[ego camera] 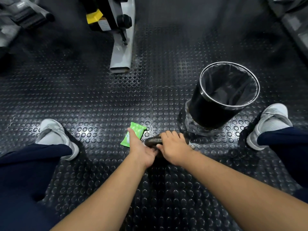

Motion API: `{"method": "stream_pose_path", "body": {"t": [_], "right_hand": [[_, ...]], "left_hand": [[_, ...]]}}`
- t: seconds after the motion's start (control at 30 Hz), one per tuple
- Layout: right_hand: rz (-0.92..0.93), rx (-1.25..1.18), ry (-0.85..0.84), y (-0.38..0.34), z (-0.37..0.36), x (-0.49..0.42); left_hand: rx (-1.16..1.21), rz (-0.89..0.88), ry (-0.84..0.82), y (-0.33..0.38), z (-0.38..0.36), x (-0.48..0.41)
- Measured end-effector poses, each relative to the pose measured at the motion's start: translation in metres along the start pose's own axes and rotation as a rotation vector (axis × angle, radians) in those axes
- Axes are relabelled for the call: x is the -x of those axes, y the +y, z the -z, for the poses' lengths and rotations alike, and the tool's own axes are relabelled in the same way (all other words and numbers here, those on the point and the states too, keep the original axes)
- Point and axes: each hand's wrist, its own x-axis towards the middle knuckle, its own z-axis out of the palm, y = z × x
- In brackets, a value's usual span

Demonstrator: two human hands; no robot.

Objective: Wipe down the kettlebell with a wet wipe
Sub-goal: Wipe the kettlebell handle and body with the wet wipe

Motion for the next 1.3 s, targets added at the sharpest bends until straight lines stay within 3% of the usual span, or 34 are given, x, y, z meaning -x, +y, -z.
{"method": "stream_pose_path", "body": {"t": [0.23,0.47,0.63,1.3], "right_hand": [[-0.098,-0.082,-0.016,-0.008,0.001,-0.004],[-0.089,-0.095,-0.011,-0.006,-0.001,-0.002],[-0.055,-0.101,-0.003,-0.003,-0.003,-0.001],[-0.014,-0.078,-0.014,0.002,0.0,-0.003]], "left_hand": [[-0.164,-0.022,0.081,0.005,0.0,-0.005],[0.003,-0.053,0.033,-0.004,-0.008,-0.002],[-0.014,-0.115,0.054,0.002,-0.008,-0.004],[-0.069,-0.064,0.06,0.008,-0.004,-0.001]]}}
